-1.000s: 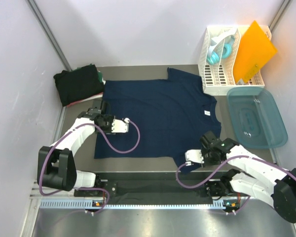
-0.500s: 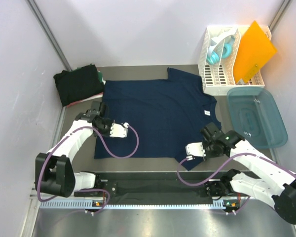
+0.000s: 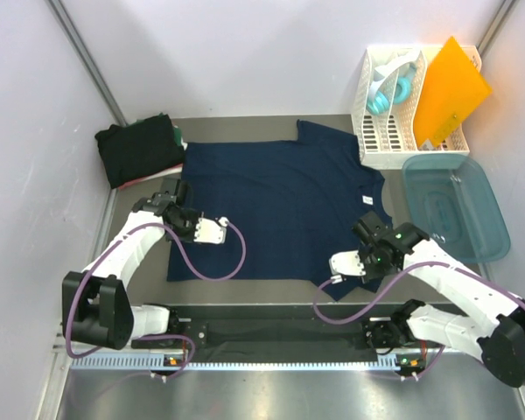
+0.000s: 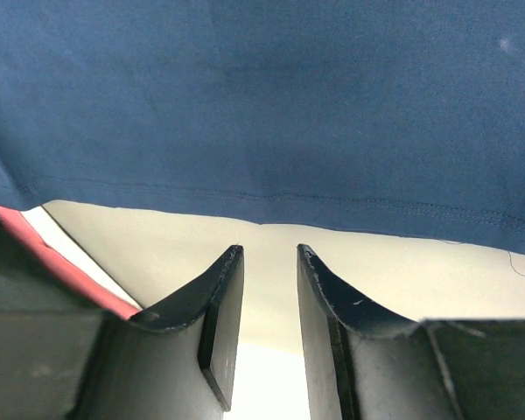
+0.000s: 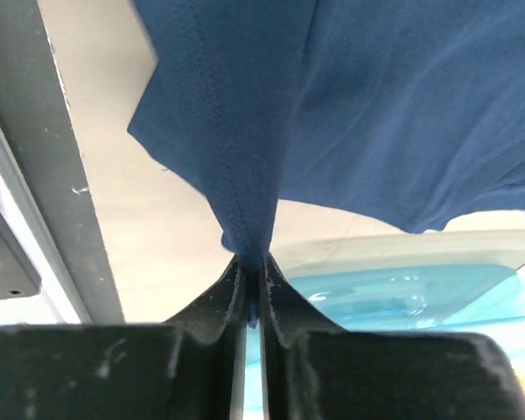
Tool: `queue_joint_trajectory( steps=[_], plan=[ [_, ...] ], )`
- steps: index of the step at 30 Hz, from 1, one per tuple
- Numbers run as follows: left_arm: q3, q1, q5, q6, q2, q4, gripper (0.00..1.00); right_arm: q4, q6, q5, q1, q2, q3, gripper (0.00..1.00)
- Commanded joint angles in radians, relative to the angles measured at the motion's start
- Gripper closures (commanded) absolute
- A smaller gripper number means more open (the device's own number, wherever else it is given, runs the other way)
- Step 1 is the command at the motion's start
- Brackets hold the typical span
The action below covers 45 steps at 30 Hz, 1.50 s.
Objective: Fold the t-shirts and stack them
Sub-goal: Grap the side of the flattened tshirt closest away from the robot with both arms
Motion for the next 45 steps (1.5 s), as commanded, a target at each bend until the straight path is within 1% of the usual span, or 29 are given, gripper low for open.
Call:
queue_joint_trajectory(
  steps=[1,6,8,9,10,11,12,14,15,16,18,20,22,24,25,26,30,33,38,39,45],
  plan=[
    [0.039,-0.004,0.033,0.021,0.011,-0.017,0.64,-0.019,-0.009,-0.003,0.016,0.020,0.048,1.00],
    [0.044,-0.004,0.034,0.015,0.014,-0.023,0.64,-0.005,0.010,-0.006,0.017,0.049,0.062,1.00],
    [0.043,-0.004,0.033,0.022,0.012,-0.040,0.66,-0.004,0.010,-0.003,0.017,0.049,0.062,1.00],
    [0.044,-0.004,0.030,0.038,0.011,-0.073,0.74,-0.001,0.009,0.004,0.017,0.049,0.059,1.00],
    [0.044,-0.004,0.030,0.041,0.009,-0.089,0.76,0.010,0.009,0.008,0.017,0.051,0.059,1.00],
    [0.049,-0.004,0.027,0.048,0.009,-0.109,0.81,0.016,0.010,0.014,0.017,0.048,0.055,1.00],
    [0.055,-0.004,0.030,0.077,0.011,-0.145,0.81,0.024,0.012,0.025,0.017,0.049,0.052,1.00],
    [0.090,-0.003,0.053,0.085,0.021,-0.251,0.78,0.056,0.009,0.040,0.017,0.052,0.041,1.00],
    [0.107,-0.003,0.067,0.087,0.029,-0.290,0.73,0.077,0.009,0.056,0.016,0.054,0.039,1.00],
    [0.139,-0.003,0.083,0.093,0.037,-0.372,0.68,0.084,0.009,0.060,0.016,0.055,0.036,1.00],
    [0.157,-0.003,0.091,0.082,0.052,-0.416,0.56,0.102,0.007,0.065,0.016,0.060,0.035,1.00],
    [0.150,-0.004,0.081,0.058,0.051,-0.420,0.53,0.113,0.006,0.066,0.016,0.063,0.033,1.00],
    [0.109,-0.003,0.074,0.044,0.040,-0.405,0.53,0.139,0.000,0.079,0.016,0.066,0.021,1.00],
    [0.067,-0.003,0.076,0.027,-0.004,-0.358,0.50,0.159,-0.005,0.088,0.014,0.071,0.016,1.00],
    [0.015,-0.003,0.076,0.016,-0.026,-0.332,0.46,0.176,-0.005,0.088,0.014,0.074,0.016,1.00],
    [-0.009,-0.003,0.085,0.004,-0.072,-0.286,0.46,0.182,-0.002,0.085,0.014,0.077,0.016,1.00],
    [-0.134,-0.003,0.103,-0.001,-0.185,-0.207,0.48,0.209,0.003,0.088,0.013,0.092,0.004,1.00],
    [-0.221,-0.003,0.078,-0.008,-0.251,-0.148,0.48,0.216,0.003,0.085,0.011,0.094,0.002,1.00],
    [-0.339,-0.003,0.044,0.001,-0.290,-0.104,0.49,0.231,-0.009,0.083,0.006,0.103,0.002,1.00],
    [-0.371,-0.001,0.033,0.003,-0.291,-0.079,0.50,0.234,-0.009,0.080,0.005,0.106,0.010,1.00],
    [-0.468,-0.003,-0.027,-0.007,-0.276,0.058,0.50,0.243,-0.008,0.076,0.000,0.135,0.038,1.00]
  ],
)
